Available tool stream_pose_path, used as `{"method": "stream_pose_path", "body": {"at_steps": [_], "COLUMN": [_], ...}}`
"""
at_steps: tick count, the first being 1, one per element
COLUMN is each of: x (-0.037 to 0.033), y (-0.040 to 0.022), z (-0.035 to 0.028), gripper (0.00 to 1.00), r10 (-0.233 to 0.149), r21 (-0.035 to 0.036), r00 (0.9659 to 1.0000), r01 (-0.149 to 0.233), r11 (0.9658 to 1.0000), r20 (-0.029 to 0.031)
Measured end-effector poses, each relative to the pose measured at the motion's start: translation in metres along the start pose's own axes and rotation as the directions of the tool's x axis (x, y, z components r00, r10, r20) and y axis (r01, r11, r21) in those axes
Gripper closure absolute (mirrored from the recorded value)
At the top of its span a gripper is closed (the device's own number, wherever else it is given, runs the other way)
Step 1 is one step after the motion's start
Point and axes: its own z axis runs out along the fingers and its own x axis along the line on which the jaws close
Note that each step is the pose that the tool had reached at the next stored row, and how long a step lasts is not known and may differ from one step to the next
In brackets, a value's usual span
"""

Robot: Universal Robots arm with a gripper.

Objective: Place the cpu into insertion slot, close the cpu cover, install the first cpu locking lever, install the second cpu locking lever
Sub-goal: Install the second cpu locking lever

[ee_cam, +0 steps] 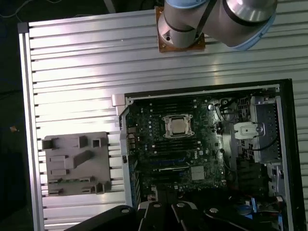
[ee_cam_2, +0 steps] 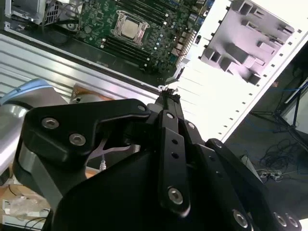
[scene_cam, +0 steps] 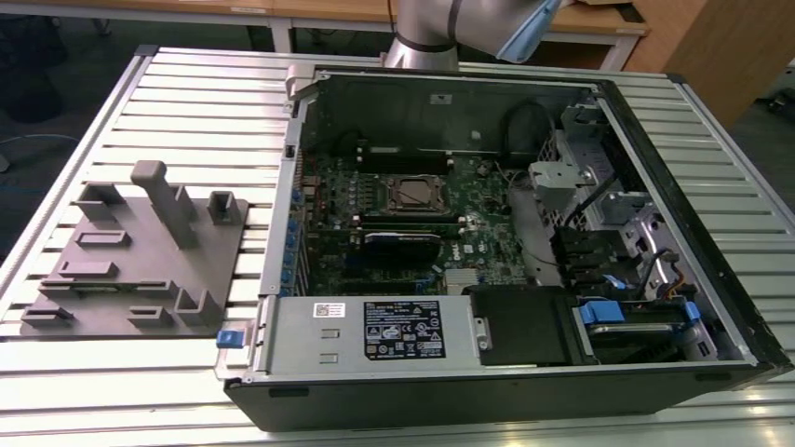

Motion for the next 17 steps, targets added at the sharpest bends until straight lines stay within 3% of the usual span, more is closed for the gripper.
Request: {"method": "stream_pose_path", "body": {"at_steps": [17], "x": [-0.0008], "y": [-0.0008], "z": [0.0309], "gripper": [0.89], "r10": [0.001], "r21": [0.0031], "r00": [0.9997], "r01": [-0.001], "r11": [1.0000], "r20": [-0.0248]}}
